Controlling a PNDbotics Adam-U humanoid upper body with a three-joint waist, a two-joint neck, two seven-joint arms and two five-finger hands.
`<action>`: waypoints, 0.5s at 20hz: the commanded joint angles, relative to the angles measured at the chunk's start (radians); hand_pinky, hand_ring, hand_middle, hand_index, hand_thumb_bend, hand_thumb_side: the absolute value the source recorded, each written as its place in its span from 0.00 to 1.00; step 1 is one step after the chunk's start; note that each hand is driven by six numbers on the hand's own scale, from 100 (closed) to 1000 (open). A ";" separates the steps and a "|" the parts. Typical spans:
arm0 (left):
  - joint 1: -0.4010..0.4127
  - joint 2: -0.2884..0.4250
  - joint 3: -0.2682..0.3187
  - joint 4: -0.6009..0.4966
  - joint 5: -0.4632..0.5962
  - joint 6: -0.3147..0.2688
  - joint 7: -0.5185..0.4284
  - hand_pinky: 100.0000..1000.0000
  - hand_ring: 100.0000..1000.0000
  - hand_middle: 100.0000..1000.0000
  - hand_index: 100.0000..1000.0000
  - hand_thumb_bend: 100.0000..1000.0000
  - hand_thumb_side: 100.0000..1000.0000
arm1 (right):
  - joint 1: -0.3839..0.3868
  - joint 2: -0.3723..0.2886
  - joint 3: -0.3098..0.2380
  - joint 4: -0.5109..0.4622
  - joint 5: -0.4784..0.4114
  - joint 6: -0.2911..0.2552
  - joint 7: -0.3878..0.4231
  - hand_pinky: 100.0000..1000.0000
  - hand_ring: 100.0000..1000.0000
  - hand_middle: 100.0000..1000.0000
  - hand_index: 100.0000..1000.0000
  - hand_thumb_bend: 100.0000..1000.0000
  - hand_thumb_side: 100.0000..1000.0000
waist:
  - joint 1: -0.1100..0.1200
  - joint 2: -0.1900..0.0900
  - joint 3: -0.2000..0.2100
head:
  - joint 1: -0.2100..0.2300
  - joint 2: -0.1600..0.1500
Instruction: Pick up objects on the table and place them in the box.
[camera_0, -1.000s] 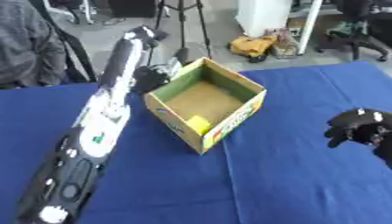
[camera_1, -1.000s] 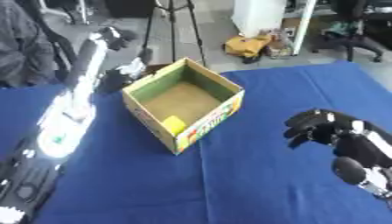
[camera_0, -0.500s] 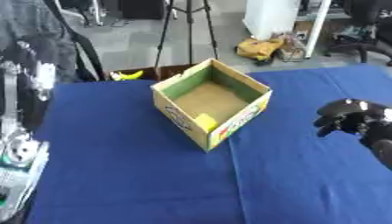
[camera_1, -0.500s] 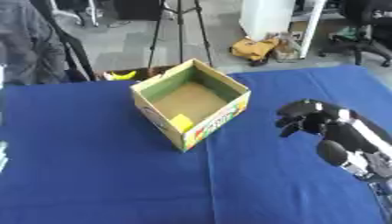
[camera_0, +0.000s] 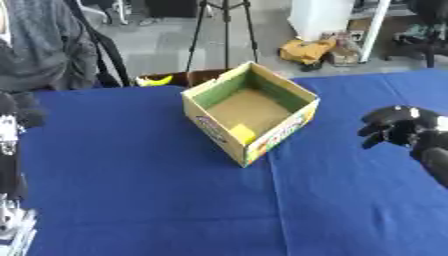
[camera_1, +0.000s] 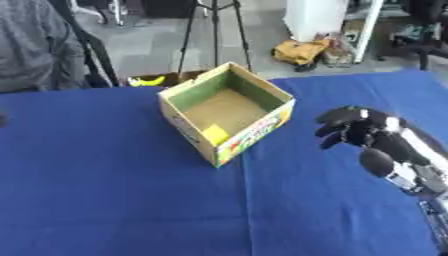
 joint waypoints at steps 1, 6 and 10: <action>0.007 -0.012 0.001 -0.003 0.013 -0.024 0.022 0.61 0.57 0.56 0.69 0.21 0.92 | -0.008 -0.015 -0.011 -0.006 -0.002 0.000 -0.005 0.61 0.71 0.72 0.73 0.55 0.57 | -0.001 -0.011 0.000 | -0.002 0.014; 0.011 -0.022 -0.006 0.004 0.014 -0.035 0.021 0.61 0.57 0.56 0.69 0.19 0.93 | -0.010 -0.014 -0.010 -0.007 -0.002 0.001 -0.007 0.61 0.71 0.72 0.73 0.55 0.57 | 0.000 -0.009 0.000 | -0.004 0.017; 0.012 -0.024 -0.008 0.006 0.015 -0.037 0.022 0.61 0.57 0.56 0.69 0.19 0.93 | -0.010 -0.012 -0.011 -0.007 -0.001 0.002 -0.008 0.61 0.71 0.72 0.73 0.55 0.57 | 0.000 -0.009 0.000 | -0.006 0.019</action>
